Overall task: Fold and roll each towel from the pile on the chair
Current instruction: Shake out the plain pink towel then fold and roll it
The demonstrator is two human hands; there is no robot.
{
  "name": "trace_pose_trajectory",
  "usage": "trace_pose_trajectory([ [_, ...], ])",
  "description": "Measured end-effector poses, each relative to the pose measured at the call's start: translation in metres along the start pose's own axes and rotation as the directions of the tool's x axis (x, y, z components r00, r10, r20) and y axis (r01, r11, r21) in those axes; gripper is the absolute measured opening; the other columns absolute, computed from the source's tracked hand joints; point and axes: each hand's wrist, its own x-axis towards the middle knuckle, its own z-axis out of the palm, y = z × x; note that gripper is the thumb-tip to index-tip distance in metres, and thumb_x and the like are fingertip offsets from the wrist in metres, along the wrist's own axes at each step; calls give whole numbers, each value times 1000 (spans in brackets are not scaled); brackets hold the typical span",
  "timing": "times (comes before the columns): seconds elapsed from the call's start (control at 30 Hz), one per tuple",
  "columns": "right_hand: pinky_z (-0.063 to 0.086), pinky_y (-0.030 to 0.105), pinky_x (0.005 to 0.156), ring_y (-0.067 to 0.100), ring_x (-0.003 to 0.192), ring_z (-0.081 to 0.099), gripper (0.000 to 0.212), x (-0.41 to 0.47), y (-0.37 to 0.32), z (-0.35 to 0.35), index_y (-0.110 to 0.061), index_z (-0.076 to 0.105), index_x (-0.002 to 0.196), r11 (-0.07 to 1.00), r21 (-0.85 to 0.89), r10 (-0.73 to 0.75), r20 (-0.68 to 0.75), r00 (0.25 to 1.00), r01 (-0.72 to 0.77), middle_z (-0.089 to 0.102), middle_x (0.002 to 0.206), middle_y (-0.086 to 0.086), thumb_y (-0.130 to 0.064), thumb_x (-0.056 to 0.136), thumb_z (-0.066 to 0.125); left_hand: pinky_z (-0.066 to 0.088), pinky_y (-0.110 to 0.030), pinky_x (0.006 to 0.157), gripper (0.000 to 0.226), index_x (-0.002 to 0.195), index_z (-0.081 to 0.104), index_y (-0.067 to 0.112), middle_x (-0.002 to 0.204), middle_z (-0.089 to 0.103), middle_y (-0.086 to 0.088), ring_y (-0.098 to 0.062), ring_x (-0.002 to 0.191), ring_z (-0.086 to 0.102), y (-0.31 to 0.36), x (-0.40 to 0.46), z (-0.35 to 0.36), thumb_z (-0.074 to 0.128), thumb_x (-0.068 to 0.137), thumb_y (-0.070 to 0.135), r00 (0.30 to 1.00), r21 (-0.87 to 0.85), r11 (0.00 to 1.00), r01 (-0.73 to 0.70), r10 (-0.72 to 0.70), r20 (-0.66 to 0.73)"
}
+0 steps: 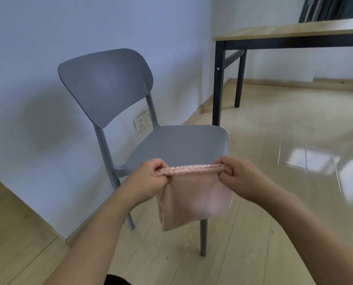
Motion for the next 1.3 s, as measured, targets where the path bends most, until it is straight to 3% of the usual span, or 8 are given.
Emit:
trace_pose_trajectory([
  [0.1,40,24,61,14,65,48,19,13,-4,-13,-19,64,80,968,244,91,-132,987,-56,54,68,-2,-11,92,51,40,-25,69,24,84,64,17,78,62,4,-10,75,53,16,10,3,50,88,-1,981,-287,957,-50,-6,-193],
  [0.17,42,23,65,12,69,52,15,22,-13,-19,-19,63,84,945,316,35,-363,931,88,59,75,-4,-8,90,55,41,-22,70,31,87,63,17,81,63,7,-6,76,53,33,17,2,44,87,-7,920,-331,921,-205,66,-387],
  [0.3,37,7,74,8,80,49,11,29,-35,-18,-11,59,83,923,-72,-318,-694,645,378,53,86,-8,-4,78,52,41,-15,88,38,86,56,18,112,61,8,-4,106,54,53,21,2,36,83,-14,775,-268,835,-481,261,-576],
  [0.37,36,8,79,10,91,48,8,30,-26,-8,-8,56,80,888,-176,-443,-581,683,426,51,101,-4,-12,74,51,41,-13,85,40,83,51,24,116,58,8,-4,108,52,43,18,10,34,84,-12,814,-248,848,-467,304,-495],
  [0.47,40,15,71,14,89,51,18,26,10,13,-21,42,72,942,-193,-314,-209,926,275,53,110,-8,-13,76,57,45,-25,81,38,83,50,33,108,59,5,-12,99,53,3,18,25,34,91,-1,976,-39,978,-205,202,-77],
  [0.57,34,30,57,19,64,40,28,17,42,28,-23,30,64,979,-192,-57,85,995,73,53,74,-1,-10,75,52,45,-33,72,39,87,52,36,90,58,3,-17,82,53,-21,20,30,34,89,1,984,106,994,-40,21,176],
  [0.87,35,21,57,11,65,45,23,17,39,24,-28,46,108,997,-46,58,76,995,-55,52,76,-7,-13,91,43,36,-30,63,16,92,53,18,84,55,3,-13,75,48,-22,37,30,38,97,20,993,-11,995,96,-95,66],
  [1.3,27,31,57,17,67,36,28,65,52,43,-5,44,85,915,139,394,-104,913,-378,42,77,3,-23,101,30,39,-35,69,20,96,41,15,81,49,3,-19,78,50,-24,84,61,29,101,30,961,209,948,240,-202,-190],
])
